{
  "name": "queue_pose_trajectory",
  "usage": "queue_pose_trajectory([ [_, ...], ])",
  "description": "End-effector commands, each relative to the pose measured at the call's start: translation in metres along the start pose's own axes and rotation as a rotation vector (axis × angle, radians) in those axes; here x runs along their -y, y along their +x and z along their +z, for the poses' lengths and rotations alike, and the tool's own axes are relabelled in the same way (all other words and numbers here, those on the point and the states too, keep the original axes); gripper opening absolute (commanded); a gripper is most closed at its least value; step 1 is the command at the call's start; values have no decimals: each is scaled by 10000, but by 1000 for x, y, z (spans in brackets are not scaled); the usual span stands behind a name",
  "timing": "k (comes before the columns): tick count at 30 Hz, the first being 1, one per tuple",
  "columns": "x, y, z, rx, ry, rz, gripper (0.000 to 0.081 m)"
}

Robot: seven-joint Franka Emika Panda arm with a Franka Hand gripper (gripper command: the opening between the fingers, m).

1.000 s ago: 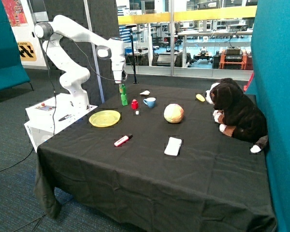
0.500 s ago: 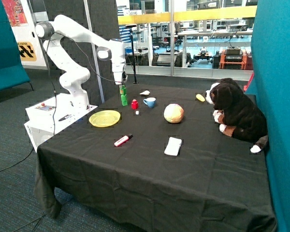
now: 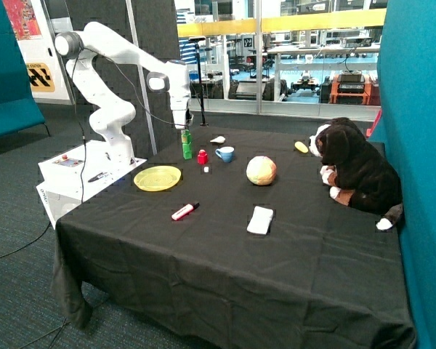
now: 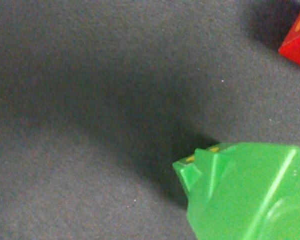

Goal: Stack green blocks

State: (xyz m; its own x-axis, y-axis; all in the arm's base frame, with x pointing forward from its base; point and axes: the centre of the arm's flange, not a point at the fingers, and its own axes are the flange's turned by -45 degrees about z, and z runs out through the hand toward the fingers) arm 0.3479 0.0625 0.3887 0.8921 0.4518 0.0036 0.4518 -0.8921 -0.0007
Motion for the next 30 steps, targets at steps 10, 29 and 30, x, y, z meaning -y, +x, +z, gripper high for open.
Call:
queue_pose_trajectory([
  [10,9,3,-2,36,-7,-40,168],
  [29,0,-8,-6,36,-7,154,342],
  [30,0,-8,-6,36,-7,194,316],
])
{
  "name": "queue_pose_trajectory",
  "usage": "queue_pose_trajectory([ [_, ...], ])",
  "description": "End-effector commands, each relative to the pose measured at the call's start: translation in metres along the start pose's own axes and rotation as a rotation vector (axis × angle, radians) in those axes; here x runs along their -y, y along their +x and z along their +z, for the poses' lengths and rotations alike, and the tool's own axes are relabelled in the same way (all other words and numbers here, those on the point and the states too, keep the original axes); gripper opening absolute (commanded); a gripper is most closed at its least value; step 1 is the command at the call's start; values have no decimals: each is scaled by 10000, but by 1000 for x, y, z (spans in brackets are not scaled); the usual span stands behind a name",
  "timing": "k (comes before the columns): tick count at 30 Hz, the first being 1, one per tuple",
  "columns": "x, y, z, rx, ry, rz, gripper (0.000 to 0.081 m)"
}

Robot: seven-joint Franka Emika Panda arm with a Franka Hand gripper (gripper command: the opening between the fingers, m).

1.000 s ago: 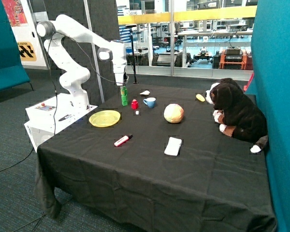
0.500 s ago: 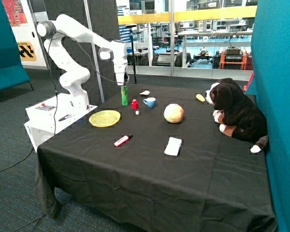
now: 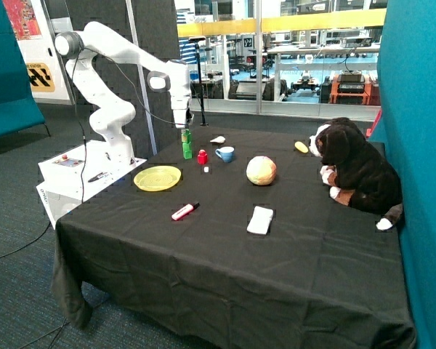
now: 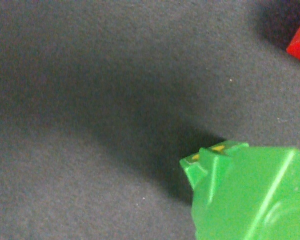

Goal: Stack green blocks

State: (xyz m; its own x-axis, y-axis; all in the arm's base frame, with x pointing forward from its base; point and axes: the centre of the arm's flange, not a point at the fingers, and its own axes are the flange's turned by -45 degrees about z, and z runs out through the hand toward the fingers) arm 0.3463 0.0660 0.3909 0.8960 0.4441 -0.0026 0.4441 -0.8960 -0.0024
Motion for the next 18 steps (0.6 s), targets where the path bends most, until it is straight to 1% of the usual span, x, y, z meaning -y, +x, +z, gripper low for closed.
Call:
queue_pose_trajectory([
  [1,-5,-9,-3,-26,-24,100,319],
  [2,-6,-9,-3,-26,-24,105,329],
  [5,-8,-11,-2,-26,-24,119,327],
  [6,-8,-11,-2,-26,-24,110,361],
  [11,-10,-13,-1,-26,-24,114,310],
  [13,-10,-14,0,-26,-24,98,319],
  [14,-10,-14,0,-26,-24,106,353],
  [15,-10,-14,1,-26,-24,84,329],
  [16,-9,-14,1,-26,-24,52,364],
  [17,-9,-15,2,-26,-24,56,333],
  [18,-9,-15,2,-26,-24,48,361],
])
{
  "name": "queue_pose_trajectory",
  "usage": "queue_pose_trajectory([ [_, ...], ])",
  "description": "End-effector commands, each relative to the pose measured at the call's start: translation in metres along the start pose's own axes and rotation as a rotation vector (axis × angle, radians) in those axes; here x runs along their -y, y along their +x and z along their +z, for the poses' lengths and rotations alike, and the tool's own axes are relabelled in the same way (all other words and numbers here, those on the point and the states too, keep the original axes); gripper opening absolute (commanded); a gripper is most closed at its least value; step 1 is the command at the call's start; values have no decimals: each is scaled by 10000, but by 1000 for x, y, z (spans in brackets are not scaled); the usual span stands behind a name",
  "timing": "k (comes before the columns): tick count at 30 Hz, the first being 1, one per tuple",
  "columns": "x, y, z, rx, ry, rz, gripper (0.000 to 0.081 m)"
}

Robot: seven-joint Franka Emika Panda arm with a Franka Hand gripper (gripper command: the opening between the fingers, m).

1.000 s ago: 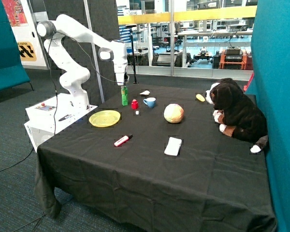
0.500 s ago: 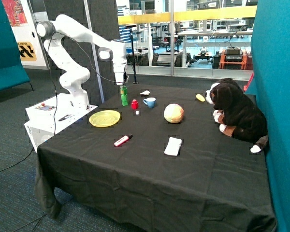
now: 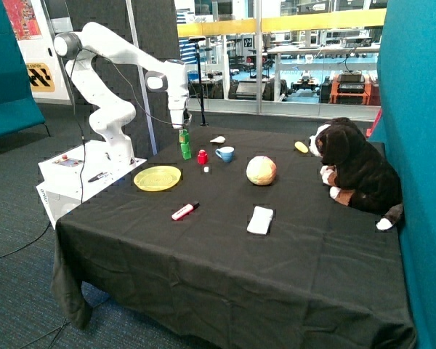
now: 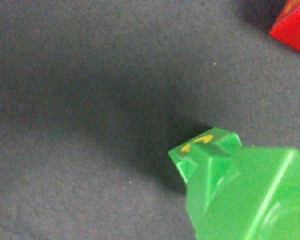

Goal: Stack green blocks

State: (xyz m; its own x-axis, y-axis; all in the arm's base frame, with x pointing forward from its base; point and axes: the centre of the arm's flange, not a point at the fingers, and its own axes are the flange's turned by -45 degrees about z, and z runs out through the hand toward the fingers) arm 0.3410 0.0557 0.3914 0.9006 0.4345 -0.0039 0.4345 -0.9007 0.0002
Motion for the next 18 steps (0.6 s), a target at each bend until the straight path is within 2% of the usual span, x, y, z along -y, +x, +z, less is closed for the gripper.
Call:
queue_pose_trajectory([
  [1,-1,-5,3,-39,2,-52,341],
  [3,0,-5,3,-39,2,-54,324],
  [4,0,-5,4,-39,2,-70,367],
  [9,1,-5,4,-39,2,-74,333],
  [11,2,-5,5,-39,2,-89,335],
  [12,2,-4,5,-39,2,-125,363],
  [14,3,-4,5,-39,2,-90,339],
  [18,5,-3,5,-39,2,-129,361],
])
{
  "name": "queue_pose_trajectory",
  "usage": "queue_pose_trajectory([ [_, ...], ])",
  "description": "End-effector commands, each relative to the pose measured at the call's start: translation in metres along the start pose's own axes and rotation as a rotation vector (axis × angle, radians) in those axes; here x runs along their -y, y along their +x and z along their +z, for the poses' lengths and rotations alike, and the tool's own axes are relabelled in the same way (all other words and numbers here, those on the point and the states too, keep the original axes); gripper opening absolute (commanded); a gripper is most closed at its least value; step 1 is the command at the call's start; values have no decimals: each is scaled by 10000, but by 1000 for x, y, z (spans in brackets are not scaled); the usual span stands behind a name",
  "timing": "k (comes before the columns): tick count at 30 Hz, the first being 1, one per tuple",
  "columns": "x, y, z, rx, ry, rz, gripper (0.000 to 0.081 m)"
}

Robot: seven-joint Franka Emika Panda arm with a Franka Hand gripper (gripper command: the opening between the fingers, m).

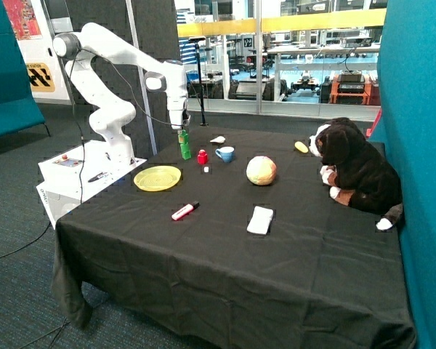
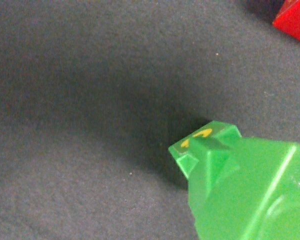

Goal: Stack green blocks

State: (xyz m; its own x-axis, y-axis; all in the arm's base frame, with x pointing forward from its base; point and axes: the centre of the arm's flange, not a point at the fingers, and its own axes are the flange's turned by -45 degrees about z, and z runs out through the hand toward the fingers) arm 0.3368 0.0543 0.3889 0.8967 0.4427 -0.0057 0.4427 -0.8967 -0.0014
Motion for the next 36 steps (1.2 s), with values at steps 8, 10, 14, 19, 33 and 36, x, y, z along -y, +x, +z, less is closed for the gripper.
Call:
queue_pose_trajectory([
  [8,9,4,5,-57,-14,-80,535],
  [10,10,5,5,-57,-14,-110,573],
  [14,11,6,5,-57,-14,-85,619],
  [19,9,5,5,-57,-14,-17,666],
  [33,2,4,5,-57,-13,85,735],
  [36,1,3,7,-57,-13,114,790],
])
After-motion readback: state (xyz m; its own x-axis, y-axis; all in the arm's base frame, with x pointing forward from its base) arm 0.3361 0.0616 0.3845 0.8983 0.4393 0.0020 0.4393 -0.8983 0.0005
